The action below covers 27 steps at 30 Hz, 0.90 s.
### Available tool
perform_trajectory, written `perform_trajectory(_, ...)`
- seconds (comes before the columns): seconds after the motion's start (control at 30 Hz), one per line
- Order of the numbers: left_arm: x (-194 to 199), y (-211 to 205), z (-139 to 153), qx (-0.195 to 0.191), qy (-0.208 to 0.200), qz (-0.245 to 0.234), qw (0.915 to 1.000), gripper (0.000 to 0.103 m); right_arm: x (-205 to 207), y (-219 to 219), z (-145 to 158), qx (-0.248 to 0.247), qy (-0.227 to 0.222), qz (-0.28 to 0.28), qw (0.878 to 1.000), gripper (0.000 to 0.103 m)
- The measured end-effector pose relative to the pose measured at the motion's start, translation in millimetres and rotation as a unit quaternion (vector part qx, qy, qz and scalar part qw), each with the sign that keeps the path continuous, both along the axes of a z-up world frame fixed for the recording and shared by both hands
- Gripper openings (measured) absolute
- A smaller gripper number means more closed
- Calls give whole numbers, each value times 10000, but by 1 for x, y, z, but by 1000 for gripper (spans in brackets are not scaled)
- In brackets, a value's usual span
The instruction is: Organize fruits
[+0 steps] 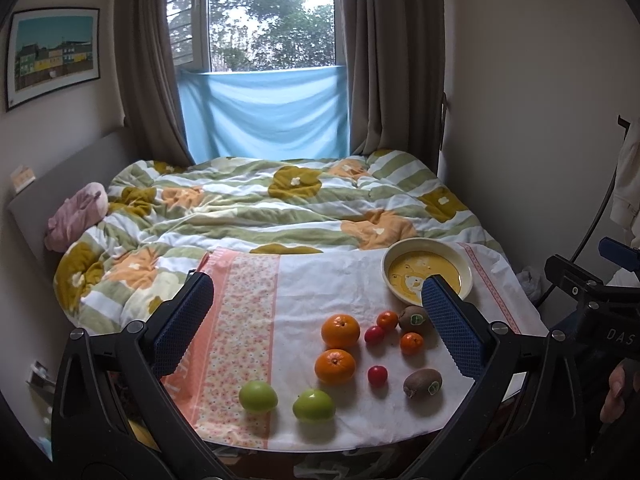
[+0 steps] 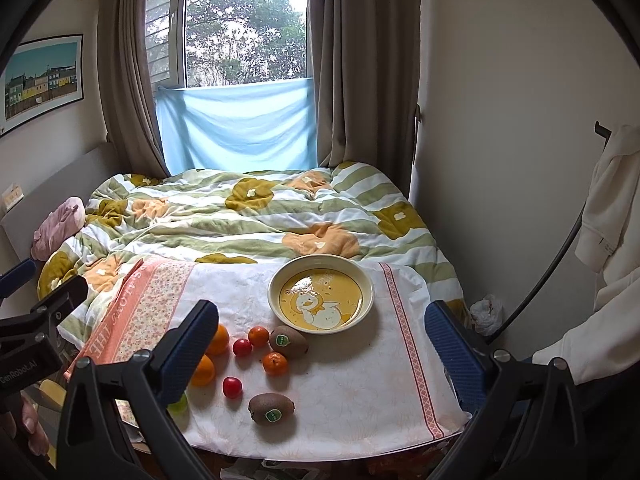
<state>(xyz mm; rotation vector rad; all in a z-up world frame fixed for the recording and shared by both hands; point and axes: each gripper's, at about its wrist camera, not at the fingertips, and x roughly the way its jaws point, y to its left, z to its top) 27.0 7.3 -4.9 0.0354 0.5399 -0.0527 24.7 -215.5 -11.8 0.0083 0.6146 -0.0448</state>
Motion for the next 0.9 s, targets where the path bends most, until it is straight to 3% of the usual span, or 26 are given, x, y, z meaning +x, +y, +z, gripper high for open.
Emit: perform_trajectory(0.9, -1, -2, 2, 10, -2, 9, 10000, 103, 0, 0, 0, 17, 0, 2, 10000, 103)
